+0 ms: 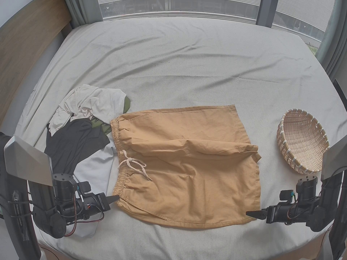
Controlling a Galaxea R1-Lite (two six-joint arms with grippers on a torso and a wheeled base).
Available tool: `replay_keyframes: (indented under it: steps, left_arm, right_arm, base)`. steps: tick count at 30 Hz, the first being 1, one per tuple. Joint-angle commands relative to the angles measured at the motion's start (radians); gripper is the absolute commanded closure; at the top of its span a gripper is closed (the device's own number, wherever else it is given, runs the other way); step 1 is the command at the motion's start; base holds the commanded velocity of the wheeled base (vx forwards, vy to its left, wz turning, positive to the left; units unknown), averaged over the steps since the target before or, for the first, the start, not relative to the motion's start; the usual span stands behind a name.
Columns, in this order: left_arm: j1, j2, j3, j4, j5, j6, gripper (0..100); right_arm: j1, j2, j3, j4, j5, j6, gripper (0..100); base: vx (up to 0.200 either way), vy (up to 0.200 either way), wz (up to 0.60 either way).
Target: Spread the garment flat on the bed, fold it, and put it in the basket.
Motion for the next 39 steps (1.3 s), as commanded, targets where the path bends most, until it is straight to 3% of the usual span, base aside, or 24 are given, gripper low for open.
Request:
replay_keyframes:
  steps: [1,5,6,18,26,37,39]
  left_arm:
    - [0.002,-0.006,-0.002,-0.004,0.000,-0.001,100]
    - [0.002,-0.005,-0.004,-0.004,0.000,0.001,100]
    - [0.002,-0.005,-0.004,-0.004,0.000,0.001,100]
    - [0.004,-0.016,0.029,-0.004,-0.004,-0.005,100]
    - [0.040,-0.105,0.144,-0.001,-0.093,0.003,100]
    - [0.066,-0.105,0.177,0.009,-0.104,0.018,100]
    - [0.071,-0.095,0.177,0.025,-0.136,0.027,100]
  right_arm:
    - [0.015,0.053,0.018,0.001,-0.001,0.006,0]
    - [0.015,0.059,0.018,-0.017,0.000,0.021,0]
    - [0.015,0.062,0.018,-0.034,-0.001,0.023,100]
    - [0.024,0.041,0.018,-0.036,-0.003,0.072,100]
    - [0.050,-0.162,0.018,0.176,-0.014,0.076,100]
    - [0.059,-0.186,0.018,0.308,-0.017,0.030,100]
    - [0.064,-0.180,0.018,0.311,-0.024,0.018,100]
  base:
    - [0.000,0.000,0.00]
    - [0.000,0.000,0.00]
    - [0.000,0.000,0.00]
    - [0.000,0.000,0.00]
    - [0.000,0.000,0.00]
    - [0.000,0.000,0.00]
    - [0.000,0.000,0.00]
